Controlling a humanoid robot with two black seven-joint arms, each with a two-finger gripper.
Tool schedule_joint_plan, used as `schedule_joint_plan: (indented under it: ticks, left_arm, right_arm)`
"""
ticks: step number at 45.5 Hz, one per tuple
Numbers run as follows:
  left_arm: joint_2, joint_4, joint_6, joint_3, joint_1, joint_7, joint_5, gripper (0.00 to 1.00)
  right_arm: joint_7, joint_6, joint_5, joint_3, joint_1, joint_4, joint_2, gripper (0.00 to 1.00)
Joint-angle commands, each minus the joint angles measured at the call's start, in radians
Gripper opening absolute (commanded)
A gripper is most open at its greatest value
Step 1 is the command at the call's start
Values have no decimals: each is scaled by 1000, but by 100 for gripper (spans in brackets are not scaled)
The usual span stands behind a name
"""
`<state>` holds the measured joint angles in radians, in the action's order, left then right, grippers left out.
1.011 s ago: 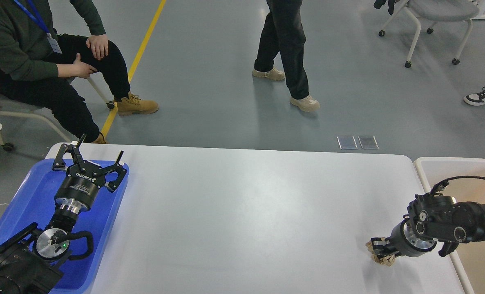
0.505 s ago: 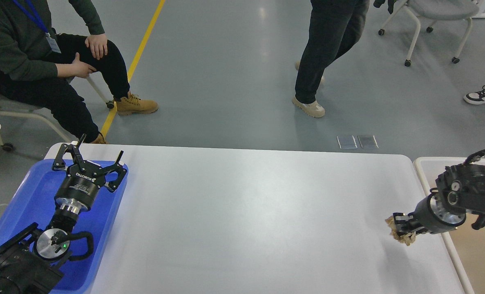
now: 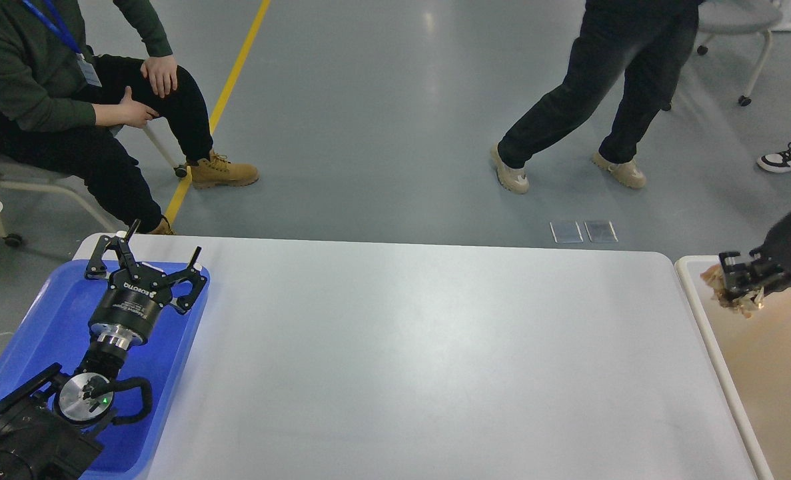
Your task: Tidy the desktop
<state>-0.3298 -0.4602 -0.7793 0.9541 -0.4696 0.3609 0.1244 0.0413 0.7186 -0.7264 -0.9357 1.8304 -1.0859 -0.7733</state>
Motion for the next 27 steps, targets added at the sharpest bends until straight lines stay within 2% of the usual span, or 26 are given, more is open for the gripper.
schedule_joint_plan:
  ticks: [1, 16, 25, 27]
  left_arm:
    - [0, 0, 0, 0, 0, 0, 0, 99]
    - [0, 0, 0, 2, 2, 0, 0, 99]
    - [0, 0, 0, 2, 2, 0, 0, 99]
    - [0, 0, 0, 2, 2, 0, 0, 99]
  right_arm:
    - [0, 67, -5, -120, 262, -43, -35, 0]
    - [2, 67, -7, -193, 356, -37, -67, 0]
    - [8, 67, -2, -175, 320, 44, -130, 0]
    - [9, 30, 7, -163, 291, 73, -147, 0]
